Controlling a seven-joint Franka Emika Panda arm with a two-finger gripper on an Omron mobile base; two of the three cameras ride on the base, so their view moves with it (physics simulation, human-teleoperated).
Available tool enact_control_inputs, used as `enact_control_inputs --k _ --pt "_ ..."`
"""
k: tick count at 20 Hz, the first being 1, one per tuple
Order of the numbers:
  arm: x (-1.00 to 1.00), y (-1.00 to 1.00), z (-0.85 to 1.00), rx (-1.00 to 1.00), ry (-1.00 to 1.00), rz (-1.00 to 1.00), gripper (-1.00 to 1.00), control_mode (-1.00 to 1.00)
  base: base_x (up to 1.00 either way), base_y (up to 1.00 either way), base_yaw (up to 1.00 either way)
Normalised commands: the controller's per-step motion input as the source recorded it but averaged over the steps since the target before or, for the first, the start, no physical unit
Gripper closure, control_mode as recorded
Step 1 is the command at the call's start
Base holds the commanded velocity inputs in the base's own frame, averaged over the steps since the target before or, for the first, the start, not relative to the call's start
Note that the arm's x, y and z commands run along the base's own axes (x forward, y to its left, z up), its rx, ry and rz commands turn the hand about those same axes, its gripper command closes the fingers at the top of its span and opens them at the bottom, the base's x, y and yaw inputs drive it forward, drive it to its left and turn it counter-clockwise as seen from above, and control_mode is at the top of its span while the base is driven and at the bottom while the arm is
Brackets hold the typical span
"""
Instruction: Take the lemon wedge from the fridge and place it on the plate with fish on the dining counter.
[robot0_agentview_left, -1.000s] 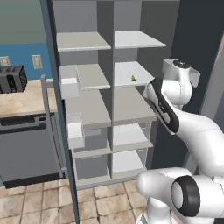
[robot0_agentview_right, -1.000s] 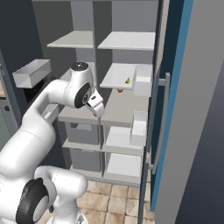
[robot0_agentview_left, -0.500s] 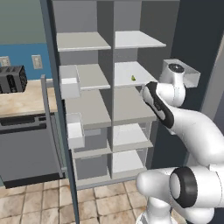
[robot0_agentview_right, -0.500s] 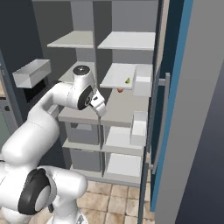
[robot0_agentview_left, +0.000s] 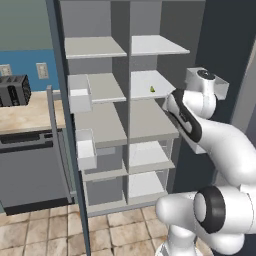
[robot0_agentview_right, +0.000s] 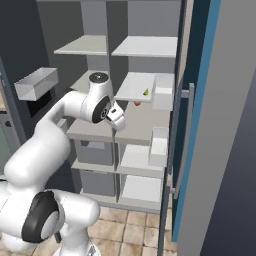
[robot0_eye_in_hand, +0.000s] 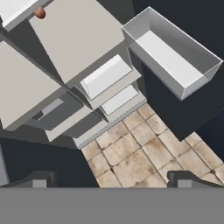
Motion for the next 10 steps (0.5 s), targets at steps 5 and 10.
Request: enact_control_inputs --k 5,10 --pt "-0.83 0.00 -0.02 -0.02 -0.03 0.18 -1.00 -1.00 0.00 0.00 0.00" --pt "-0.02 0.00 0.00 0.00 0.00 0.00 -1.00 -1.00 0.00 0.00 0.00"
